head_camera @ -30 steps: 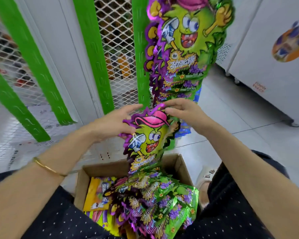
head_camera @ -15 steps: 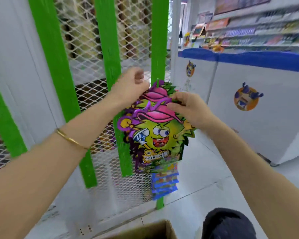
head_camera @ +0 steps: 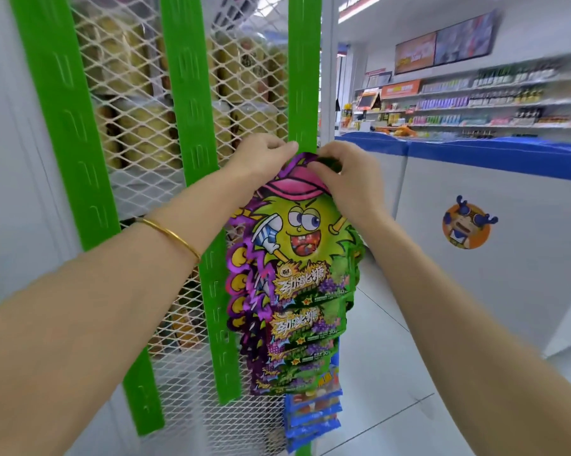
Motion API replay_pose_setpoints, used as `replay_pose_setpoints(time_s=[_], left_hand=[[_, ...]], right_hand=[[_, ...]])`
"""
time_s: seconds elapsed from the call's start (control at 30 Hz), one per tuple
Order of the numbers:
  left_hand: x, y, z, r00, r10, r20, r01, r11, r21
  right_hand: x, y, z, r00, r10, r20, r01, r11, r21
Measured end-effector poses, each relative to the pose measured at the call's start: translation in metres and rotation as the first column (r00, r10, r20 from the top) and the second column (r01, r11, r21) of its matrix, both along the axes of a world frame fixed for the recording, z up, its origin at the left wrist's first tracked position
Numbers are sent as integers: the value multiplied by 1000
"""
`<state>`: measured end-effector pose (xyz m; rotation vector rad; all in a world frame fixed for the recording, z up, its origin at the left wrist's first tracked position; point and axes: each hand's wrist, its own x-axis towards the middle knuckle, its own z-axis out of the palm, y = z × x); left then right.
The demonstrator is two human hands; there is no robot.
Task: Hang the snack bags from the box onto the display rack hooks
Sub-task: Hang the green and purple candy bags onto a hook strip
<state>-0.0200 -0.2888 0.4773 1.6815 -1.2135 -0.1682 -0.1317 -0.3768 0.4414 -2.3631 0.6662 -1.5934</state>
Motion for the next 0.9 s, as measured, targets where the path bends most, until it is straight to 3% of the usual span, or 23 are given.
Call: replay_pose_setpoints(time_s=[0.13, 0.5, 0.7, 0.9], left_hand=[[-1, -6, 5, 1000, -21, -17, 22, 997, 69], [2, -9, 3, 977, 28, -213, -27, 1000, 9], [3, -1, -10, 1000, 12, -28, -10, 999, 39], [1, 19, -42, 968, 25, 248, -10, 998, -63]], right_hand=[[4, -2, 3, 998, -51, 24, 52, 998, -45], [5, 1, -11, 989, -142, -31, 138, 986, -96], [1, 0, -23, 994, -42, -98, 43, 999, 12], [-4, 6, -25, 998, -65, -19, 67, 989, 134]])
